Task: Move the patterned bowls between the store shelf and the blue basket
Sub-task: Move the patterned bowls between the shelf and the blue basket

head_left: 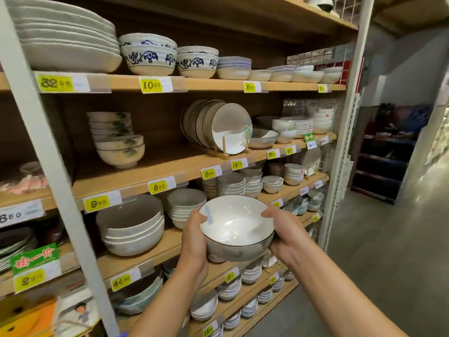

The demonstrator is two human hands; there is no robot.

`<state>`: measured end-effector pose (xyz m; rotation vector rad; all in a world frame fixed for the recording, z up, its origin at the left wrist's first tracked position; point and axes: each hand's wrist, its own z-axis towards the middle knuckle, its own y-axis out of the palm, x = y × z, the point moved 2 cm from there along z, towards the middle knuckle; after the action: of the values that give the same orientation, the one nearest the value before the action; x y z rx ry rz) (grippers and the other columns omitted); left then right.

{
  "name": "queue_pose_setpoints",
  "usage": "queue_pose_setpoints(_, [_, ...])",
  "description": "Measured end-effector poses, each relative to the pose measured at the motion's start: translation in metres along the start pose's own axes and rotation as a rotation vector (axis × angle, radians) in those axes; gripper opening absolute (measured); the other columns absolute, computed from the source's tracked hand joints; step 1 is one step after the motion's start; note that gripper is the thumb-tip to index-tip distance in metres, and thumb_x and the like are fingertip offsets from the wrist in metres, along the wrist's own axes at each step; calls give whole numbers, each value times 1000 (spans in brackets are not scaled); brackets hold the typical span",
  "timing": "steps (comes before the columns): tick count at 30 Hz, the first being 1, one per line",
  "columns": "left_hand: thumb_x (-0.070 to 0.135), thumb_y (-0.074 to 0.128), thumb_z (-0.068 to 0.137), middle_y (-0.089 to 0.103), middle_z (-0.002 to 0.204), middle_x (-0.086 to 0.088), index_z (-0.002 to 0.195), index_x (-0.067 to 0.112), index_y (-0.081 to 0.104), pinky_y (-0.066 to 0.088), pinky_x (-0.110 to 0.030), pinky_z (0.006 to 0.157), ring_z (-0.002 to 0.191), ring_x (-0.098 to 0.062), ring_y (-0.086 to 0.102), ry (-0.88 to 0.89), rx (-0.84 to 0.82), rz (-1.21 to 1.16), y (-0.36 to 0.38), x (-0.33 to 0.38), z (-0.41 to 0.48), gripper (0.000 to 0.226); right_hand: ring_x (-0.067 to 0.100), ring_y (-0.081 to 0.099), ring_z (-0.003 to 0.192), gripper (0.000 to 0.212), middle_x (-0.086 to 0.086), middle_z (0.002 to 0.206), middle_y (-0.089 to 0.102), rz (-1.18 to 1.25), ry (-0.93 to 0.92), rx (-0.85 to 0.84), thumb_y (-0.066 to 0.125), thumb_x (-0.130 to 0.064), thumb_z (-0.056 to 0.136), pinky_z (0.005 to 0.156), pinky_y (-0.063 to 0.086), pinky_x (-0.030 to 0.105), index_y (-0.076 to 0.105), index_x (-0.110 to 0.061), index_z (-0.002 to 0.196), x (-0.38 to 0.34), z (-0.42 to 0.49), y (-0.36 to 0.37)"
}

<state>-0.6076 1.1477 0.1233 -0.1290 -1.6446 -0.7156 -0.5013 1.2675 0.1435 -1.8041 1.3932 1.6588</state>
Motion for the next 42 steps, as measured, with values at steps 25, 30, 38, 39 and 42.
queue_pose_setpoints(25, [24, 40, 89, 76, 94, 1, 102, 23, 70, 54, -34, 70, 97, -23, 67, 266, 437, 35, 16, 64, 158, 32, 38, 62, 105, 39, 18, 117, 65, 3, 156, -571, 54, 3, 80, 91, 54, 49, 63, -10, 116, -65, 205, 141])
queue_pose_setpoints(30, [20, 36, 95, 73, 102, 9, 107, 31, 65, 54, -24, 66, 92, -9, 68, 399, 544, 142, 23, 79, 169, 33, 37, 60, 107, 41, 15, 119, 64, -18, 181, -756, 49, 5, 84, 88, 55, 49, 67, -14, 115, -77, 230, 168])
queue_pose_setpoints(38, [22, 36, 89, 70, 109, 0, 113, 26, 64, 55, -36, 75, 102, -21, 64, 396, 698, 192, 18, 85, 183, 37, 40, 59, 109, 44, 17, 124, 60, -60, 277, -861, 50, 6, 84, 93, 51, 54, 62, -11, 123, -79, 250, 197])
queue_pose_setpoints(39, [23, 35, 89, 71, 108, 0, 114, 25, 64, 56, -38, 78, 102, -22, 64, 396, 702, 200, 17, 87, 187, 38, 40, 59, 109, 44, 18, 123, 60, -54, 280, -859, 50, 6, 84, 93, 51, 54, 62, -11, 122, -80, 251, 200])
queue_pose_setpoints(42, [24, 36, 88, 74, 99, 5, 109, 28, 66, 56, -34, 67, 93, -19, 68, 401, 704, 199, 13, 94, 201, 37, 39, 59, 108, 40, 18, 121, 61, -23, 263, -844, 48, 7, 84, 93, 51, 53, 64, -9, 118, -84, 257, 212])
